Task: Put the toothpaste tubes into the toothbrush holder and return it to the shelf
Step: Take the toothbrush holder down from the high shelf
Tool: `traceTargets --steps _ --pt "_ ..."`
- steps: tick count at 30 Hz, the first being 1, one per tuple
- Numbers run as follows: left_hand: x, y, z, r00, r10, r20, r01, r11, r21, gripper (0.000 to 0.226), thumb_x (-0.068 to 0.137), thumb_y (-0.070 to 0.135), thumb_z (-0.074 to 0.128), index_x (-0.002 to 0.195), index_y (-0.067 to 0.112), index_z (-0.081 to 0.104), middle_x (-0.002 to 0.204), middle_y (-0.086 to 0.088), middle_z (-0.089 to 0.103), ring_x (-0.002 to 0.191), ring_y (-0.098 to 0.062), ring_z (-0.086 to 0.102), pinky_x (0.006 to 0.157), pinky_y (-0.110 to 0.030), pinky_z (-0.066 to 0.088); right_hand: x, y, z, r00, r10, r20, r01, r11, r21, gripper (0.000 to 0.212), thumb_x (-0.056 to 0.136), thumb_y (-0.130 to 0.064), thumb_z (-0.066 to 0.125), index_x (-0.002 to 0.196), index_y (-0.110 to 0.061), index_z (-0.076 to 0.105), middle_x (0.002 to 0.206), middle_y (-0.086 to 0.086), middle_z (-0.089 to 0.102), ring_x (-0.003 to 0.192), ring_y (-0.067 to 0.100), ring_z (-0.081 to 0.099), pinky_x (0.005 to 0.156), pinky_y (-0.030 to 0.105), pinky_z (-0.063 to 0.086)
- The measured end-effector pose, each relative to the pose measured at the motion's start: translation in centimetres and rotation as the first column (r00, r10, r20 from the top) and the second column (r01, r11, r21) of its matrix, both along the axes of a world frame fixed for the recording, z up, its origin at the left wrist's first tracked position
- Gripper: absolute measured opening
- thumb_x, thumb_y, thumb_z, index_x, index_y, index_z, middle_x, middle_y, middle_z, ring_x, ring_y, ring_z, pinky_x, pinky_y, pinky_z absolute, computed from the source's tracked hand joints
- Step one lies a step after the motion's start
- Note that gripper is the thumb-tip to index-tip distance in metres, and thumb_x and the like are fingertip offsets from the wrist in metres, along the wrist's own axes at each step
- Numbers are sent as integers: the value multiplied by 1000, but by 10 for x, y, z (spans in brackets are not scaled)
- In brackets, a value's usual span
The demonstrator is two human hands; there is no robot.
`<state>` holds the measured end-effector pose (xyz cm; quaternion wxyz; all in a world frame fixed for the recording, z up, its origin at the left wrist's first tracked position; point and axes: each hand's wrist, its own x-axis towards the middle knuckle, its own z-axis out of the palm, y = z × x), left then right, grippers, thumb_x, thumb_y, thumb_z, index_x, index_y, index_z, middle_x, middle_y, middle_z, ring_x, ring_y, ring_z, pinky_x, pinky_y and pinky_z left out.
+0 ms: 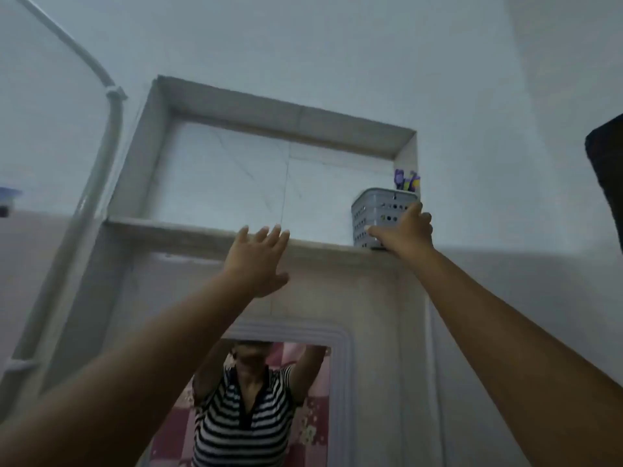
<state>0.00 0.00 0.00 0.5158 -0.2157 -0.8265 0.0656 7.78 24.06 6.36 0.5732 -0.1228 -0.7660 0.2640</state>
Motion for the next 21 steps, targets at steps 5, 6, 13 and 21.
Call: traceTargets --steps 5,6,13,21 --pt "-13 -5 -4 994 -72 88 68 997 46 92 87 42 55 153 21 -5 164 -3 -2 151 -23 0 124 -45 6 -24 3 12 996 43 -73 -54 987 -153 124 55 -55 88 148 -20 13 146 18 34 133 40 38 105 60 42" --pt "-11 -4 -4 992 -78 100 74 996 45 92 87 41 56 153 21 -5 164 -3 -4 151 -22 -2 124 -45 5 -28 2 12 996 28 -81 -41 985 -166 126 53 -55 88 148 -22 13 145 19 35 132 40 40 105 62 42" --pt "-9 -2 -5 991 -64 115 58 997 54 95 86 38 56 153 24 -10 163 -2 -10 151 -22 -6 124 -44 5 -27 2 6 988 -69 -139 50 989 -136 128 55 -58 84 149 -27 4 140 21 37 127 40 41 101 60 43" --pt "21 -2 12 948 -114 299 91 992 88 81 90 43 51 154 19 7 164 -5 6 150 -24 10 122 -46 14 23 0 7 967 179 -183 -208 966 -153 118 49 -59 81 144 -23 19 136 15 34 129 35 40 100 53 49"
